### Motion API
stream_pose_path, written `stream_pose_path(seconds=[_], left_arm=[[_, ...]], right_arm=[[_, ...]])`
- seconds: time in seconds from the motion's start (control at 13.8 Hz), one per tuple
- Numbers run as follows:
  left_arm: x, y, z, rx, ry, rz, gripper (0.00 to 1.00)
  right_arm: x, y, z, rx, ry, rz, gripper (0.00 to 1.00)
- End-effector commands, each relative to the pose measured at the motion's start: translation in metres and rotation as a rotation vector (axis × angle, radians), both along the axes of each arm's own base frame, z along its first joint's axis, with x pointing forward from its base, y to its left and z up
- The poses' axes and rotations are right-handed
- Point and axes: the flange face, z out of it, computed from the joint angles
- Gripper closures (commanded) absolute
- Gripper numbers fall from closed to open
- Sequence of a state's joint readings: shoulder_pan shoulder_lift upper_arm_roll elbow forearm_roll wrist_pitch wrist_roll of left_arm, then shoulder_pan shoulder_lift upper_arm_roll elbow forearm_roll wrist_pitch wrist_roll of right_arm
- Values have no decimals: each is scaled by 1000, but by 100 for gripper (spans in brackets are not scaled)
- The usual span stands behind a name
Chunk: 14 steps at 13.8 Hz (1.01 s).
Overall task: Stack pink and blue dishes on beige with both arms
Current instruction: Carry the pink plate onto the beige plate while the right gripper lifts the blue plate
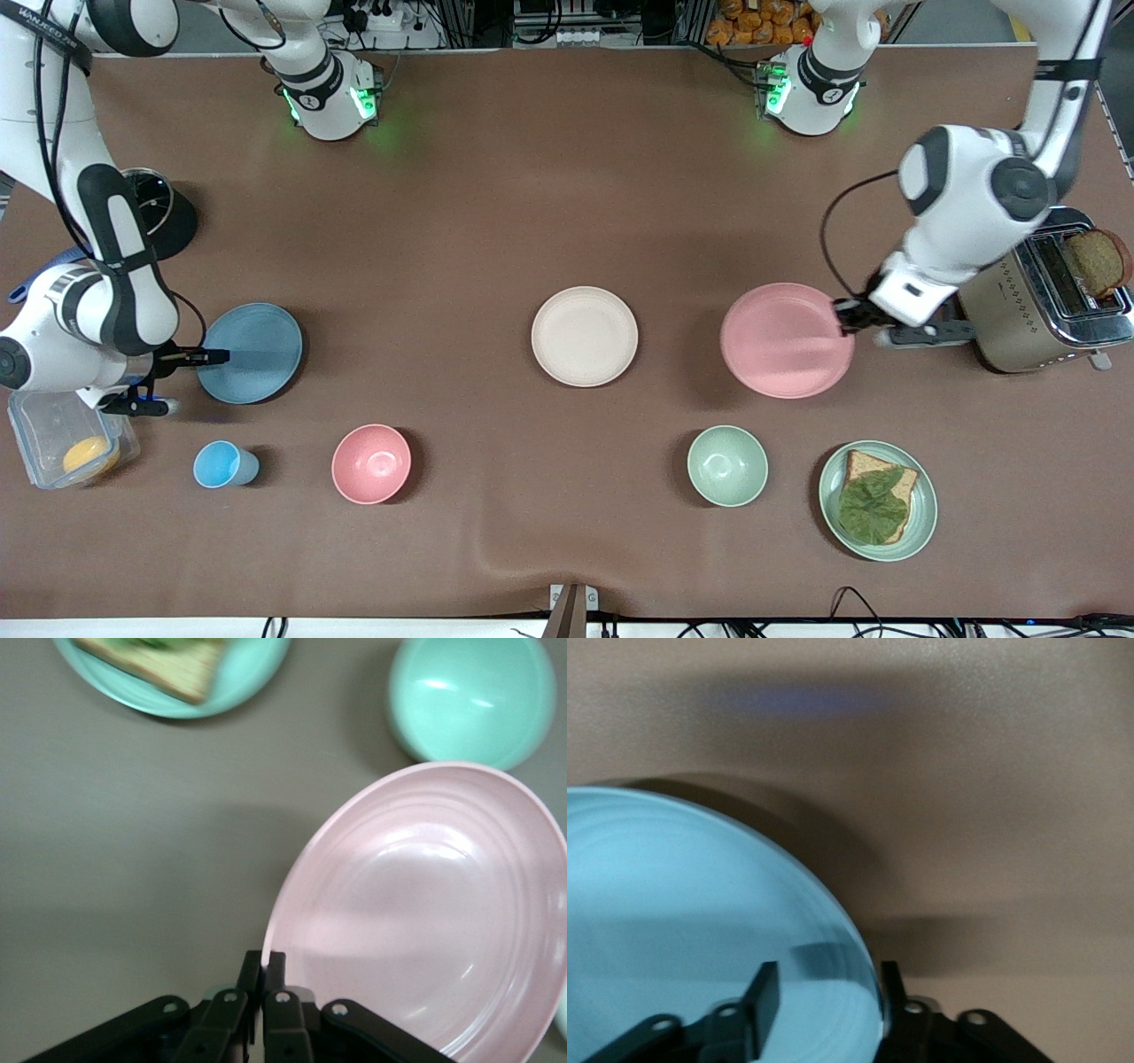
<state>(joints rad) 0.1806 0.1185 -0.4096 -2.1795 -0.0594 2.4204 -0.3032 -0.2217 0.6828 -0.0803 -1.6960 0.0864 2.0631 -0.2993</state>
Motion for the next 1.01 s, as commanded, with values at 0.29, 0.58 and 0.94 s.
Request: stream_pose_path(seconds=[0.29,0.58,0.94], left_arm=[[-40,-200,-18,-111,115,130,100],[-51,-257,-72,-22,126,164,100],[-40,-266,-106,14,115,188,100]], right_arm=[[4,0,8,37,-24,21,100],[11,13,60,62,14,44,100],[6,37,131,75,47,38,100]])
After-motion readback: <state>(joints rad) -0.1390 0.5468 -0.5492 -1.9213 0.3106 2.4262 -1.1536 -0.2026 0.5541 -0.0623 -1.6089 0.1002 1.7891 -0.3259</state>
